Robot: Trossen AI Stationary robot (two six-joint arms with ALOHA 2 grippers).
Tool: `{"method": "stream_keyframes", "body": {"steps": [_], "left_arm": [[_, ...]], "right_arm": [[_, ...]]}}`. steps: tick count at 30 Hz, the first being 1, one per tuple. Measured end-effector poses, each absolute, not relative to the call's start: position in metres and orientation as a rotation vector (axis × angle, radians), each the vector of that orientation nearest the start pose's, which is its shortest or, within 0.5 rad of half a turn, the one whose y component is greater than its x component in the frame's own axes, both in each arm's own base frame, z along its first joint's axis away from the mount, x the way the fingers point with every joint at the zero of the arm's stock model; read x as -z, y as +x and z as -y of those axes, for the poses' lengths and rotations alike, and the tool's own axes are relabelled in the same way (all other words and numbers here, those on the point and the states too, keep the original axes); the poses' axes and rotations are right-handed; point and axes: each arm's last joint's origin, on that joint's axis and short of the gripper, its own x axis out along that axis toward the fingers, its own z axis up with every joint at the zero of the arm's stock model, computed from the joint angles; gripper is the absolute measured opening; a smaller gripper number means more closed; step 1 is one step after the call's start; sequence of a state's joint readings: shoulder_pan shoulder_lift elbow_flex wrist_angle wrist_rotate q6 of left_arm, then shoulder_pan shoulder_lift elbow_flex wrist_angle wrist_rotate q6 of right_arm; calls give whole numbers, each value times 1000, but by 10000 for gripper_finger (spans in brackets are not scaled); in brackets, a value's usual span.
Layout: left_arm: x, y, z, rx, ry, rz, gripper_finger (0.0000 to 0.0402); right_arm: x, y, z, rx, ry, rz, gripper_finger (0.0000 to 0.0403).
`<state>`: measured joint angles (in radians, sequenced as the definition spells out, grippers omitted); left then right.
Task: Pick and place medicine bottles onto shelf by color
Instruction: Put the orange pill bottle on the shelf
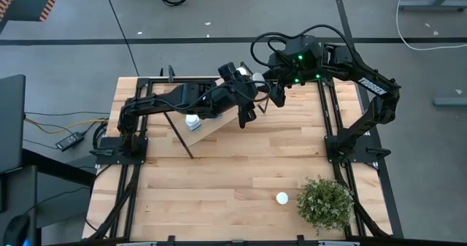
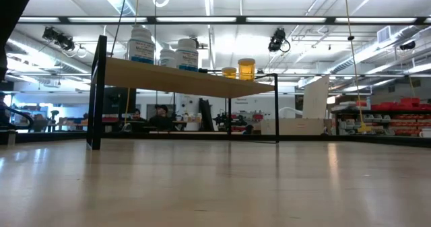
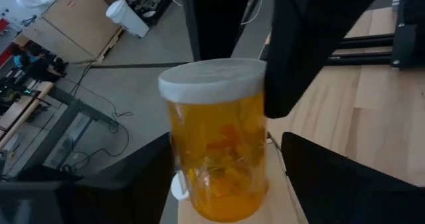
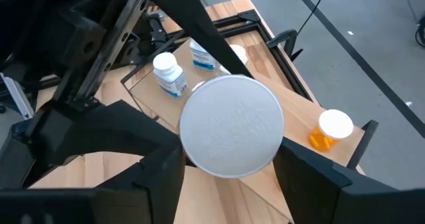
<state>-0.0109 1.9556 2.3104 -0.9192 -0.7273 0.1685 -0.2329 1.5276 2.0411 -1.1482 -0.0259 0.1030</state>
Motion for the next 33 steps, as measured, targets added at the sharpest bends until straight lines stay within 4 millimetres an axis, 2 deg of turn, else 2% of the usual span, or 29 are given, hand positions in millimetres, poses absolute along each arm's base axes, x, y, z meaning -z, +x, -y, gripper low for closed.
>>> {"method": "stream_keyframes", "body": {"steps": [4,11,14,22,33], "left_arm": [[-442,404,-15,-647,384,-604,264],[-442,404,-15,-643,387,-601,194],[-443,404,-15,-650,385,-593,177],[-444,405,-15,-647,407,-591,194],[-444,405,-15,-648,405,-586,183]], "right_arm": [[-483,264,62,230,174,-612,226],[-484,264,62,230,174,-605,226],[-484,264,62,232,177,-602,226],[-485,263,62,233,181,-599,226],[-485,264,61,218,185,-595,226]]}}
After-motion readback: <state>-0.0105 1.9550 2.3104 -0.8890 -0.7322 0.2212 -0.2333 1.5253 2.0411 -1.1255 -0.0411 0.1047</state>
